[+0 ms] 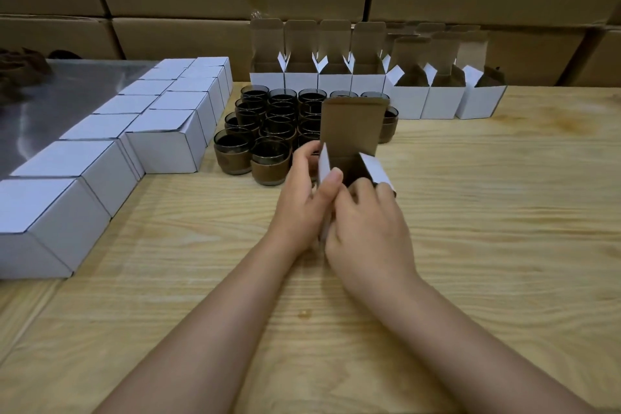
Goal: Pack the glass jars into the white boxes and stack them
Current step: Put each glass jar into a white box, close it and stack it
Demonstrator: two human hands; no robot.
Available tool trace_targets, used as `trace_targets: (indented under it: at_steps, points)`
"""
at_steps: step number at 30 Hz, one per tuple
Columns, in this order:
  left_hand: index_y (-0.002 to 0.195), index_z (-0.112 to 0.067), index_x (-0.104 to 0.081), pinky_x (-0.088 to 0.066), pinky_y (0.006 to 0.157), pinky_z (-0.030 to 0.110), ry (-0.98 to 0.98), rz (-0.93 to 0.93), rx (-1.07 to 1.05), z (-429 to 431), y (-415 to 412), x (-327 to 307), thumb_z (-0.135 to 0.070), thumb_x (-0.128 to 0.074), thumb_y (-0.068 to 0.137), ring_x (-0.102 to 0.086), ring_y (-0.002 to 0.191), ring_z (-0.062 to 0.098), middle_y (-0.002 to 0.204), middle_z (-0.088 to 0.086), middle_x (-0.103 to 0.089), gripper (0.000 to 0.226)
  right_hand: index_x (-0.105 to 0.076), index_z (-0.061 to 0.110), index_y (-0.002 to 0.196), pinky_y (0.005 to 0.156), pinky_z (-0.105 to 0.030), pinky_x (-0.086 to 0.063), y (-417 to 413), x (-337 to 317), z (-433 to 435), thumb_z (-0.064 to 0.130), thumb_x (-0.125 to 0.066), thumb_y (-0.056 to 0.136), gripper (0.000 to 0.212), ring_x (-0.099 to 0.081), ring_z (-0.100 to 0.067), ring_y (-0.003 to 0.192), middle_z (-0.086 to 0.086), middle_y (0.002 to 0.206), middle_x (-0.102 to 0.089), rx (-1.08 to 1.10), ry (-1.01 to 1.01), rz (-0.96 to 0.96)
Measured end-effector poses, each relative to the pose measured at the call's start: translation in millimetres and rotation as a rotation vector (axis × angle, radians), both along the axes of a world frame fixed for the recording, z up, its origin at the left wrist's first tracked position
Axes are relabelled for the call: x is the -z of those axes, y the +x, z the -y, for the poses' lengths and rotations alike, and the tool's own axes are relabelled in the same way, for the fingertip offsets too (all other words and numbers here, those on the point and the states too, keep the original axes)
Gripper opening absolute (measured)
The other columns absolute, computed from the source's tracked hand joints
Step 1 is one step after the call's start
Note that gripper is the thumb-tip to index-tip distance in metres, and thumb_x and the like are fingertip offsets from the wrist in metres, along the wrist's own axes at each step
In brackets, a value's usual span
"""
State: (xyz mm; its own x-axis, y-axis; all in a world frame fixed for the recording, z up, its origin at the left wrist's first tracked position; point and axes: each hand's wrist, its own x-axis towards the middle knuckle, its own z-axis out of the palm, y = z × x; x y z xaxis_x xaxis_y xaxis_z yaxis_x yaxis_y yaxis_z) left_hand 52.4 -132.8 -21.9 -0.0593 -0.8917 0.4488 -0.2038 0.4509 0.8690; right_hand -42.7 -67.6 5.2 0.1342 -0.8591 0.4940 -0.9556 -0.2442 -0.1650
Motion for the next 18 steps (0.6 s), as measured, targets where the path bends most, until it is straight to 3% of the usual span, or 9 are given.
trace_targets:
  at_steps: [2,4,7,10,13,16,18]
  points:
    - [0.130,-0.027,-0.037,-0.041,0.075,0.006,-0.020,-0.028,-0.031,2.0,1.0,1.3,-0.067,-0.044,0.074,-0.055,0.097,-0.010,0.108,-0.013,-0.057,0.069,-0.066,0.006,0.090,0.063,-0.036,-0.041,-2.5,-0.7,-1.9,0.023,-0.025,0.084,0.045,-0.053,-0.030,0.077,-0.011,0.085,-0.059,-0.075,-0.072,0.138]
    - [0.127,-0.029,-0.038,-0.041,0.074,0.005,-0.032,-0.026,-0.037,2.6,1.2,2.3,-0.064,-0.043,0.076,-0.055,0.096,-0.013,0.104,-0.016,-0.058,0.062,-0.067,0.005,0.088,0.053,-0.033,-0.043,-10.4,0.3,-2.4,0.017,-0.038,0.085,0.032,-0.055,-0.028,0.073,-0.010,0.087,-0.059,-0.149,-0.216,0.231]
    - [0.126,-0.029,-0.039,-0.044,0.078,0.011,-0.039,-0.024,-0.021,2.9,1.3,3.4,-0.062,-0.041,0.078,-0.056,0.098,-0.009,0.106,-0.015,-0.059,0.058,-0.071,0.005,0.093,0.067,-0.038,-0.047,-24.6,5.2,9.0,0.016,-0.049,0.090,0.024,-0.053,-0.030,0.084,-0.014,0.101,-0.060,-0.186,-0.387,0.240]
    - [0.126,-0.030,-0.039,-0.047,0.081,0.022,-0.058,-0.011,-0.020,1.3,1.3,3.4,-0.060,-0.036,0.080,-0.056,0.099,-0.005,0.107,-0.015,-0.059,0.055,-0.072,0.006,0.094,0.085,-0.035,-0.045,-34.9,7.3,23.2,0.017,-0.056,0.092,0.020,-0.050,-0.030,0.099,-0.017,0.114,-0.056,-0.179,-0.342,0.391]
    - [0.129,-0.032,-0.037,-0.047,0.079,0.027,-0.109,-0.008,-0.052,0.5,1.4,3.2,-0.056,-0.031,0.084,-0.055,0.096,-0.009,0.103,-0.032,-0.057,0.052,-0.069,0.003,0.093,0.082,-0.017,-0.044,-47.0,8.7,31.7,0.008,-0.056,0.091,0.014,-0.053,-0.013,0.098,-0.014,0.109,-0.057,-0.214,-0.308,0.538]
    - [0.131,-0.028,-0.037,-0.043,0.075,0.024,-0.181,0.013,-0.090,-0.8,2.0,2.7,-0.049,-0.027,0.088,-0.052,0.088,-0.013,0.096,-0.044,-0.052,0.049,-0.063,0.009,0.088,0.076,-0.007,-0.038,-59.6,10.5,38.8,0.004,-0.046,0.088,0.017,-0.052,0.001,0.089,-0.007,0.098,-0.061,-0.185,-0.267,0.735]
    - [0.130,-0.025,-0.037,-0.040,0.069,0.010,-0.229,0.024,-0.115,-2.9,1.3,1.7,-0.043,-0.027,0.089,-0.051,0.085,-0.017,0.096,-0.049,-0.049,0.046,-0.061,0.019,0.085,0.073,-0.006,-0.037,-63.9,12.8,41.5,0.009,-0.042,0.082,0.021,-0.051,0.009,0.085,0.001,0.097,-0.059,-0.156,-0.134,0.962]
